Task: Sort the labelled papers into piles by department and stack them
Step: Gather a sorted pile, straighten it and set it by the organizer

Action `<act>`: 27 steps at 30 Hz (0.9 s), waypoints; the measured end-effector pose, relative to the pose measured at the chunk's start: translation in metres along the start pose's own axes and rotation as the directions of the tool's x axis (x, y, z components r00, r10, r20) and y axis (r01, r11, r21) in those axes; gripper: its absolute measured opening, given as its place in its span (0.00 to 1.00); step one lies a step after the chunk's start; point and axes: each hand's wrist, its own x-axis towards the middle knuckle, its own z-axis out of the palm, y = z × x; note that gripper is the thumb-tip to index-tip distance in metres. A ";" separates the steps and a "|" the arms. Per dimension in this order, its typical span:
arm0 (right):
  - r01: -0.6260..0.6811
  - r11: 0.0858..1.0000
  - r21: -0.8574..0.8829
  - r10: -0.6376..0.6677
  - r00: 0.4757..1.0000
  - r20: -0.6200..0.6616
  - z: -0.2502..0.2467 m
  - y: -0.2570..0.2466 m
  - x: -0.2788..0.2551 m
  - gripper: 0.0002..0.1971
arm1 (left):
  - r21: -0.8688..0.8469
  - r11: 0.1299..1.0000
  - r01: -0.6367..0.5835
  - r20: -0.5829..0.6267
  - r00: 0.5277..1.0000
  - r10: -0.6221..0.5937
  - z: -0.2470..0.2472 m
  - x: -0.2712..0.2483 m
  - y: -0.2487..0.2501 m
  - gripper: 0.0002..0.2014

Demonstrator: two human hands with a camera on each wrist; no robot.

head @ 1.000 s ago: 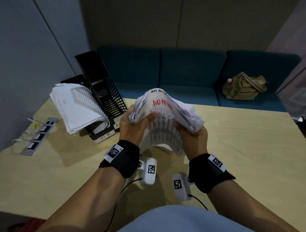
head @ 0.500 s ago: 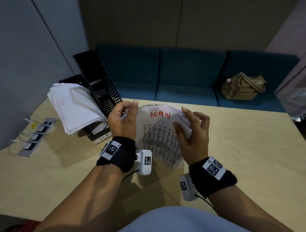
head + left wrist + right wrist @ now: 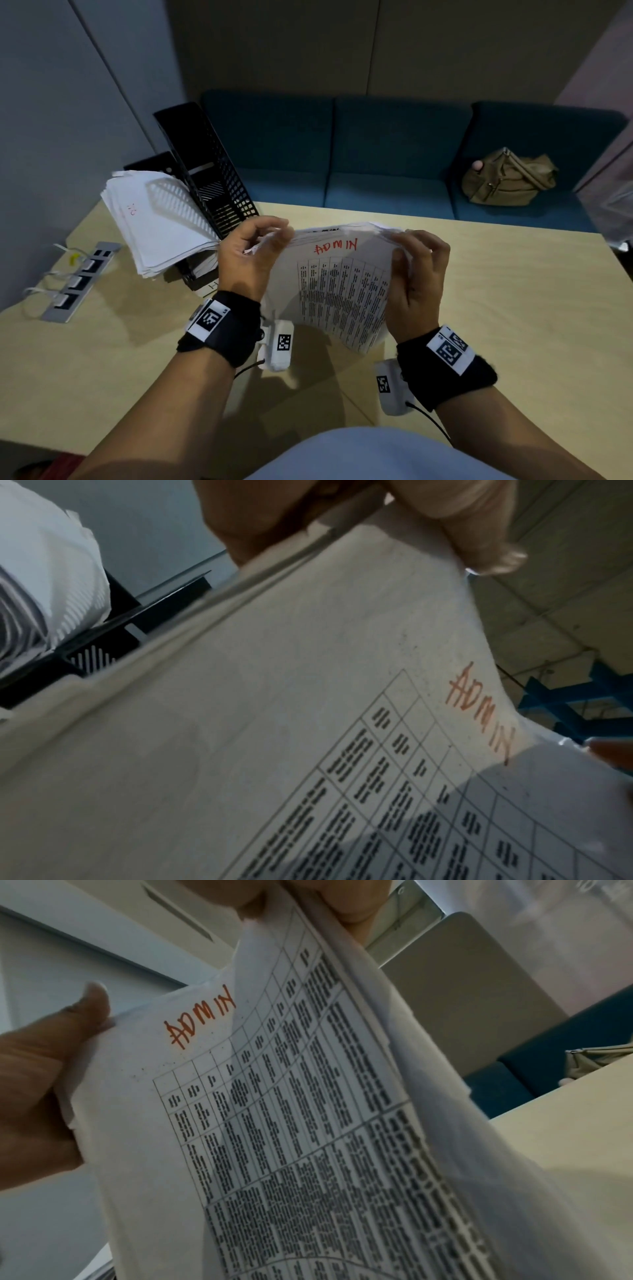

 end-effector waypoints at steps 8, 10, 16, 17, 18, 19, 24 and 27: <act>-0.324 0.940 0.102 0.322 0.946 0.035 0.004 0.002 -0.006 0.34 | 0.049 0.977 0.206 0.215 0.953 -0.212 -0.014 -0.001 -0.017 0.19; -0.594 0.741 0.313 0.589 0.799 0.122 0.003 0.003 -0.006 0.45 | 0.036 0.961 0.276 0.262 0.925 -0.275 -0.014 -0.005 -0.025 0.19; -0.728 0.579 0.368 0.697 0.676 0.241 0.011 0.007 0.012 0.16 | 0.056 0.978 0.203 0.243 0.947 -0.210 0.001 -0.006 -0.017 0.20; -0.687 0.607 0.398 0.666 0.714 0.216 0.012 0.005 0.016 0.16 | 0.028 0.987 0.157 0.219 0.963 -0.159 0.003 -0.006 -0.013 0.21; -0.649 0.628 0.430 0.633 0.747 0.204 0.012 0.003 0.019 0.17 | -0.012 0.992 0.122 0.180 0.977 -0.118 0.004 -0.005 -0.010 0.20; -0.624 0.639 0.451 0.608 0.768 0.201 0.012 0.002 0.021 0.17 | -0.058 0.994 0.093 0.152 0.985 -0.083 0.004 -0.004 -0.009 0.19; -0.710 0.621 0.331 0.654 0.703 0.280 0.007 0.019 0.010 0.19 | -0.026 0.989 0.144 0.252 0.959 -0.133 -0.005 -0.009 -0.017 0.22; -0.793 0.525 0.308 0.719 0.607 0.338 0.011 0.024 0.002 0.19 | 0.010 0.972 0.237 0.254 0.939 -0.231 -0.004 -0.013 -0.022 0.20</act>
